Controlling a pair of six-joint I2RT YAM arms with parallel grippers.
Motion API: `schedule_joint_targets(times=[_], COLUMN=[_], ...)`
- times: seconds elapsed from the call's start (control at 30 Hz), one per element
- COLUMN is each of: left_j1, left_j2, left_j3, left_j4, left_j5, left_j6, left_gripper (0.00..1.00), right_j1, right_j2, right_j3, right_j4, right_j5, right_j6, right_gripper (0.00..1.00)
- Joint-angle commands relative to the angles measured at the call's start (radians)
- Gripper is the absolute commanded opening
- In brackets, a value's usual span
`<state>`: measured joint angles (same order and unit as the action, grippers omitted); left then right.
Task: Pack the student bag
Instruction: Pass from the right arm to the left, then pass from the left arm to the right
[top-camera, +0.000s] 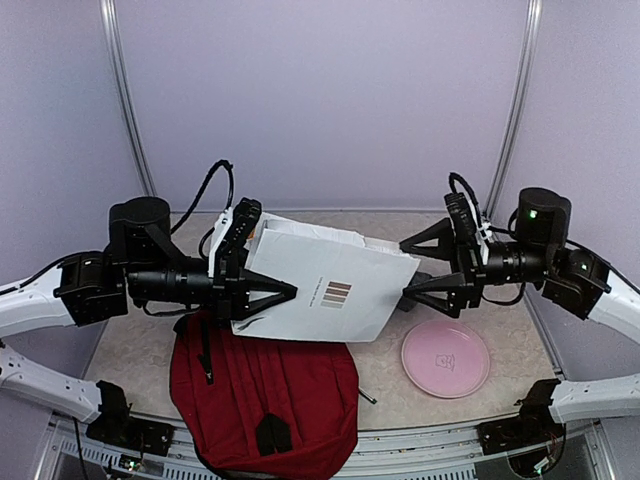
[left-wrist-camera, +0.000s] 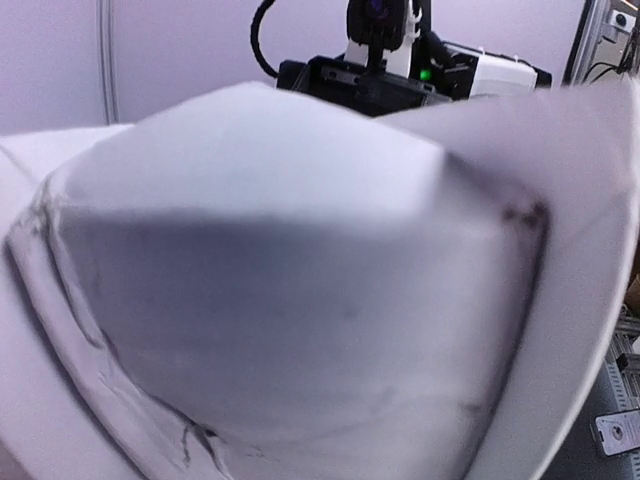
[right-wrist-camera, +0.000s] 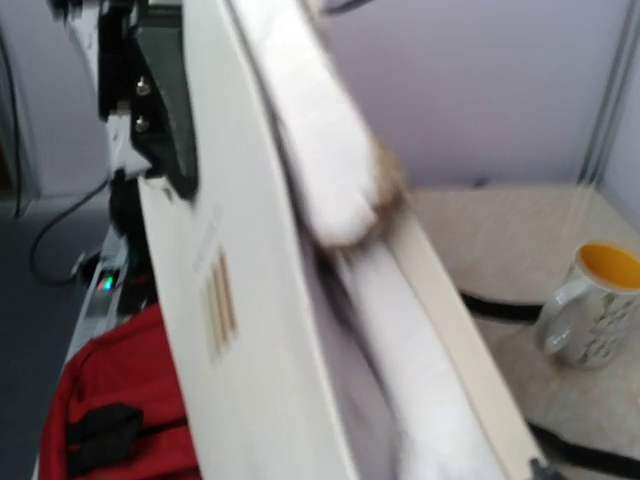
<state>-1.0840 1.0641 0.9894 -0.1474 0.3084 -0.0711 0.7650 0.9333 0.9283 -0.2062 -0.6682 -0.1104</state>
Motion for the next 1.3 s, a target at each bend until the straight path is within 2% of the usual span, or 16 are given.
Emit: schedule_joint_targets(times=[0.0, 0.13, 0.23, 0.27, 0.33, 0.47, 0.7, 0.8, 0.83, 0.9, 0.93, 1.0, 1.03, 1.07, 1.17, 1.27], left_j1=[-0.03, -0.054, -0.097, -0.107, -0.118, -0.121, -0.122, -0.123, -0.123, -0.122, -0.123, -0.123, -0.123, -0.123, -0.132, -0.164], left_j2=[-0.086, -0.11, -0.114, -0.113, -0.107, -0.093, -0.045, -0.046, -0.049, -0.048, -0.045, -0.039, -0.037, -0.038, -0.048, -0.027], left_j3=[-0.037, -0.069, -0.072, -0.072, -0.065, -0.062, -0.033, -0.035, -0.037, -0.036, -0.033, -0.025, -0.02, -0.018, -0.037, -0.04], left_j4=[0.243, 0.306, 0.321, 0.322, 0.315, 0.302, 0.251, 0.239, 0.234, 0.216, 0.188, 0.118, 0.075, 0.04, -0.026, -0.075], left_j5=[0.058, 0.119, 0.098, 0.072, 0.038, -0.002, -0.016, -0.033, -0.046, -0.071, -0.086, -0.1, -0.11, -0.128, -0.198, -0.257], left_j6=[0.034, 0.043, 0.059, 0.063, 0.066, 0.057, 0.046, 0.043, 0.04, 0.032, 0.028, 0.025, 0.021, 0.013, -0.032, -0.069], left_gripper=[0.11, 0.11, 0.11, 0.11, 0.11, 0.09, 0.09, 0.08, 0.08, 0.1, 0.2, 0.63, 0.78, 0.86, 0.97, 0.98], right_j1=[-0.032, -0.032, -0.03, -0.029, -0.019, 0.021, 0.026, 0.026, 0.026, 0.026, 0.026, 0.024, 0.02, 0.015, -0.026, -0.087], right_j2=[-0.053, -0.014, 0.052, 0.078, 0.108, 0.097, 0.093, 0.072, 0.063, 0.04, 0.028, -0.009, -0.024, -0.037, -0.062, -0.069], right_j3=[-0.169, -0.23, -0.281, -0.284, -0.273, -0.264, -0.24, -0.235, -0.236, -0.241, -0.244, -0.243, -0.237, -0.228, -0.206, -0.178], right_j4=[0.309, 0.478, 0.747, 0.811, 0.865, 0.867, 0.842, 0.793, 0.782, 0.763, 0.75, 0.691, 0.64, 0.584, 0.427, 0.27], right_j5=[-0.001, -0.042, -0.226, -0.279, -0.336, -0.312, -0.304, -0.286, -0.278, -0.263, -0.256, -0.217, -0.177, -0.136, -0.05, 0.031], right_j6=[0.197, 0.354, 0.512, 0.555, 0.61, 0.576, 0.577, 0.538, 0.531, 0.518, 0.508, 0.474, 0.453, 0.436, 0.406, 0.384], right_gripper=[1.0, 1.0, 0.99, 0.95, 0.86, 0.82, 0.36, 0.11, 0.05, 0.01, 0.0, 0.0, 0.0, 0.0, 0.0, 0.0])
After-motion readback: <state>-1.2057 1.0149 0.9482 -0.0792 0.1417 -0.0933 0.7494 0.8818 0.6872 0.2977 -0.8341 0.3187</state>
